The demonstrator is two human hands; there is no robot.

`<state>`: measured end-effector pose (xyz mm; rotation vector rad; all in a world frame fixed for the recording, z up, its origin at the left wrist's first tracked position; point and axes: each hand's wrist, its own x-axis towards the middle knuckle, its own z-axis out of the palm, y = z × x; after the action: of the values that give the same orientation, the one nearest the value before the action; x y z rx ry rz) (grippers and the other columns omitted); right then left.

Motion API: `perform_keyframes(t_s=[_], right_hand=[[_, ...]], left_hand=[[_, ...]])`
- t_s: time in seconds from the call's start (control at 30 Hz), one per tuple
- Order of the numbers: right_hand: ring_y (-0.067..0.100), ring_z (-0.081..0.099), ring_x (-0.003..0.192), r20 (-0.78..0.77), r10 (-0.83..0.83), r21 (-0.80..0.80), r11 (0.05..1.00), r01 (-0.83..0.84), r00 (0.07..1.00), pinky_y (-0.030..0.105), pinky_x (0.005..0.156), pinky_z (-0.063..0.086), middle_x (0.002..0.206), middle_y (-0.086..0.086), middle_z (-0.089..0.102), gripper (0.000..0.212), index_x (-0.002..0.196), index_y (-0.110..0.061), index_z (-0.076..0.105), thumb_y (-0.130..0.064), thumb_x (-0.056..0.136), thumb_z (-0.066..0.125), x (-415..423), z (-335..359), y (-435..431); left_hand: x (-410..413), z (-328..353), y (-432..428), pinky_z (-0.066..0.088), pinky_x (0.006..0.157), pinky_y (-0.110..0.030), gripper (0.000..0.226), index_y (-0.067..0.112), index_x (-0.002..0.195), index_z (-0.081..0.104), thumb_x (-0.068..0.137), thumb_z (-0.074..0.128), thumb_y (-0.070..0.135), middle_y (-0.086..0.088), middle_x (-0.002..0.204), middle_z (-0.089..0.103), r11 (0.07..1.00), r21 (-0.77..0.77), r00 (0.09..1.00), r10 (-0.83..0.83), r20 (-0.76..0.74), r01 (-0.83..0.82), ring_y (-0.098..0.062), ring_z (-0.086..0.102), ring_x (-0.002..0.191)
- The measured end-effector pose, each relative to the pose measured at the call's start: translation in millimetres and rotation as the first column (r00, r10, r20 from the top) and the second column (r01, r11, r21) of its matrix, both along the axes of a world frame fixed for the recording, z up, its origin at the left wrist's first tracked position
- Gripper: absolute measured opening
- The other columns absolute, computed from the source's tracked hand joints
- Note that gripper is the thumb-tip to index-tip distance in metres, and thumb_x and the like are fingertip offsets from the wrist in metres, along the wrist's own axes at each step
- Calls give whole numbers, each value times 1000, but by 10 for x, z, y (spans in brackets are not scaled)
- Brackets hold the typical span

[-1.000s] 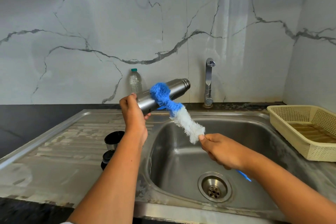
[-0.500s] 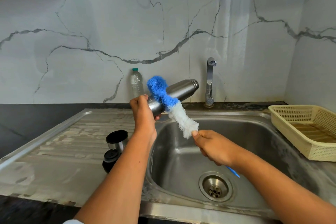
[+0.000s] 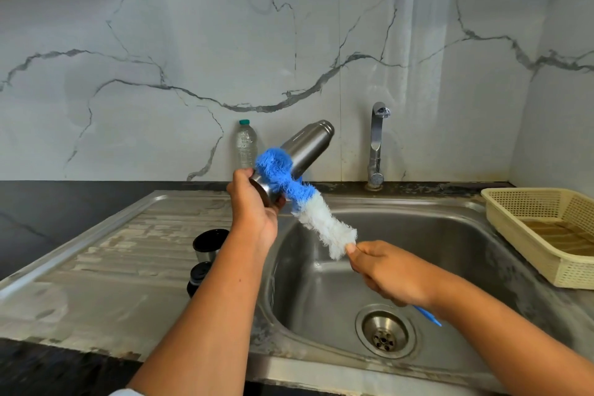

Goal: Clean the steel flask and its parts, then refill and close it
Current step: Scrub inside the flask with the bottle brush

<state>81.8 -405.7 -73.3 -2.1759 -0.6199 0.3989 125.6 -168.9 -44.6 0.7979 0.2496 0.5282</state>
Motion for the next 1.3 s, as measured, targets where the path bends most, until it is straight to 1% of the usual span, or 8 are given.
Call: perform_keyframes(t_s=[0.23,0.57,0.67,0.77,0.9,1.1,1.23,1.3], right_hand=[[9,25,48,-1,-24,25,999,24,1000,23,44,22,60,-6,36,40,82,-21,42,-52,106,35,64,-11,94],[10,23,48,-21,-23,30,999,24,1000,25,44,20,57,-8,35,40,81,-21,40,-52,106,34,115,-40,45],[9,24,48,-27,-58,27,998,59,998,25,44,21,56,-9,37,41,81,-21,42,-54,105,35,165,-33,-107],[9,26,47,0,-103,6,995,103,995,24,44,23,58,-7,39,43,81,-21,44,-55,105,34,215,-27,-225],[1,33,41,114,-178,20,984,177,977,20,49,27,59,-9,41,46,76,-22,45,-54,106,32,296,-3,-208],[5,36,50,153,-288,13,957,290,945,20,51,27,63,-6,43,47,76,-21,49,-51,107,31,400,-13,-438],[5,32,46,136,-293,55,956,288,946,22,49,27,63,-3,39,47,76,-19,47,-52,107,31,448,-48,-453],[4,31,44,122,-299,90,953,290,946,22,47,27,63,-3,39,47,76,-21,50,-51,107,32,458,-54,-431]], left_hand=[[42,-30,-43,61,82,-47,50,14,138,52,91,59,32,-19,130,65,996,-79,999,-48,-1,48,-32,71,104],[39,-39,-34,61,66,-37,53,12,143,49,94,53,30,-14,119,68,999,-19,999,-34,5,34,-27,70,91],[19,-3,13,55,57,-31,51,11,143,45,96,54,29,-19,130,63,1000,-12,1000,-11,4,11,-29,68,91],[-8,23,-16,51,56,-30,38,13,129,47,95,56,26,-22,135,59,996,86,1000,-15,5,15,-28,67,88],[-37,4,-99,48,56,-31,21,21,114,48,95,55,25,-16,123,60,968,248,1000,-30,11,26,-28,65,92],[-47,-35,77,53,56,-30,71,11,137,50,73,62,42,-21,132,63,968,251,1000,-2,2,2,-29,67,99],[-67,-17,26,54,58,-32,84,10,136,49,64,65,48,-22,134,61,951,307,1000,-26,-3,26,-29,67,101],[-63,-24,-40,53,60,-33,69,13,125,51,66,64,45,-22,135,60,937,346,998,-58,0,54,-29,66,99]])
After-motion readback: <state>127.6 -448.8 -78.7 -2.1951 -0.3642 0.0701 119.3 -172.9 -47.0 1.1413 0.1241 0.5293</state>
